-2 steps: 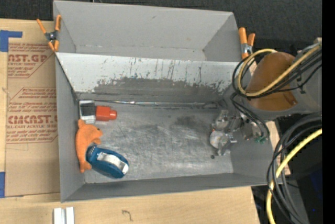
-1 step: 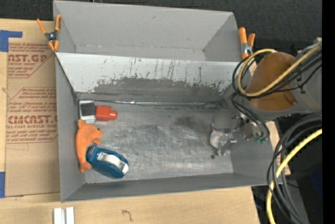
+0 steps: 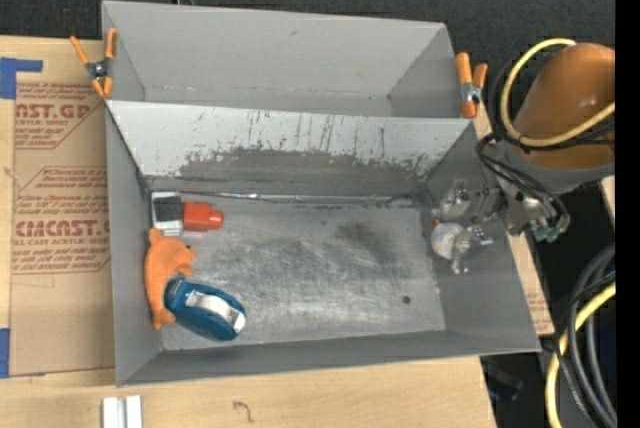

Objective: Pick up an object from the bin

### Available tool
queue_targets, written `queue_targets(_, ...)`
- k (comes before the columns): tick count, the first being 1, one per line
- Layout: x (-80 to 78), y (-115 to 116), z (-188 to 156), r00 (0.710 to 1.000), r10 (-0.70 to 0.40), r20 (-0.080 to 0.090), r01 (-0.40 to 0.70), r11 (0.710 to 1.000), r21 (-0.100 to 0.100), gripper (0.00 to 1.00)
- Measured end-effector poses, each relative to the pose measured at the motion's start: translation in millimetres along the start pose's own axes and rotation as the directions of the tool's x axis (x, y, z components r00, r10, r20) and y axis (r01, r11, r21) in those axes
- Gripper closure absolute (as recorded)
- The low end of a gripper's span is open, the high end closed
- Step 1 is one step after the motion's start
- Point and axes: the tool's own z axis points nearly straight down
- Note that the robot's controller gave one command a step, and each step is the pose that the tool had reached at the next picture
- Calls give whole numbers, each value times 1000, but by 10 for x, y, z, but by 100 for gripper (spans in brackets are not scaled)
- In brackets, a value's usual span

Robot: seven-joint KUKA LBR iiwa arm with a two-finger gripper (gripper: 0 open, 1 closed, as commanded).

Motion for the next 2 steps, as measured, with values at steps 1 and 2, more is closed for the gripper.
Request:
queue_targets(1, 0, 0, 0, 1000, 0, 0, 0, 1000, 0, 100)
queue_targets(2, -5, -75, -794, 1000, -9, 1, 9, 1000, 0, 100)
